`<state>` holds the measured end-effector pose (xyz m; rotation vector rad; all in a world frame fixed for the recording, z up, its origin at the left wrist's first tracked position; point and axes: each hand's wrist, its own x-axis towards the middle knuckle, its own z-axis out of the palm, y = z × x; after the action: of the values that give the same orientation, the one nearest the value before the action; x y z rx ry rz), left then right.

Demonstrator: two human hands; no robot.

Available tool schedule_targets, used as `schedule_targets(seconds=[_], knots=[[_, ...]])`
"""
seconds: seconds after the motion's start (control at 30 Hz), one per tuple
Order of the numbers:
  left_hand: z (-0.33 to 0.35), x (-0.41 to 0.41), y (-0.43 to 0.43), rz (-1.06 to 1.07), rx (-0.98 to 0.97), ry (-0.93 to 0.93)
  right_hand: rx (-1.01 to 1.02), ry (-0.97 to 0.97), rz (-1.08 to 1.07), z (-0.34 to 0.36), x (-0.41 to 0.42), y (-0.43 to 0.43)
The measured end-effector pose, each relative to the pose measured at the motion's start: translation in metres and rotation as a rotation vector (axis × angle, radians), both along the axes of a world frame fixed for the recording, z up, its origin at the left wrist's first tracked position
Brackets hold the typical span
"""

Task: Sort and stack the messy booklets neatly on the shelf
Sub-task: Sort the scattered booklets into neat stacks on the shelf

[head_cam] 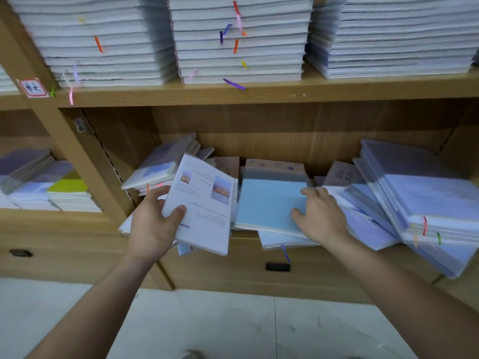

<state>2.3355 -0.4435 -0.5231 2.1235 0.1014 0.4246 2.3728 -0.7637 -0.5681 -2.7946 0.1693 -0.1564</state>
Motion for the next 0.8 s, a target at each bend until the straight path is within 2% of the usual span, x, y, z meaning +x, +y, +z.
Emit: schedule_targets(seconds=[0.07, 0.13, 0.3, 0.4, 0.47, 0.53, 0.67, 0.8], knots=[[0.000, 0.001, -0.004, -0.005, 0.002, -0.024, 0.049, -0.098, 0.104, 0.009, -0.006, 0.007], [0.000, 0.002, -0.006, -0.011, 0.002, -0.038, 0.138, -0.119, 0.222, 0.018, -0.013, 0.023], [-0.002, -0.005, -0.007, -0.059, -0.050, -0.050, 0.385, 0.212, 0.405, 0.024, -0.030, 0.075], [-0.004, -0.009, -0.008, -0.067, -0.098, -0.079, 0.659, 0.311, 0.422, 0.021, -0.036, 0.102], [-0.004, -0.009, -0.005, -0.072, -0.119, -0.093, 0.888, 0.266, 0.408, 0.025, -0.038, 0.113], [-0.004, -0.006, 0.002, -0.062, -0.120, -0.044, 0.995, 0.136, 0.350, 0.034, -0.037, 0.120], [-0.007, 0.003, 0.028, 0.008, -0.058, 0.054, 1.017, -0.052, 0.220, 0.054, -0.018, 0.134], [-0.008, 0.008, 0.053, 0.055, -0.112, 0.095, 1.004, -0.099, 0.192, 0.065, 0.025, 0.169]])
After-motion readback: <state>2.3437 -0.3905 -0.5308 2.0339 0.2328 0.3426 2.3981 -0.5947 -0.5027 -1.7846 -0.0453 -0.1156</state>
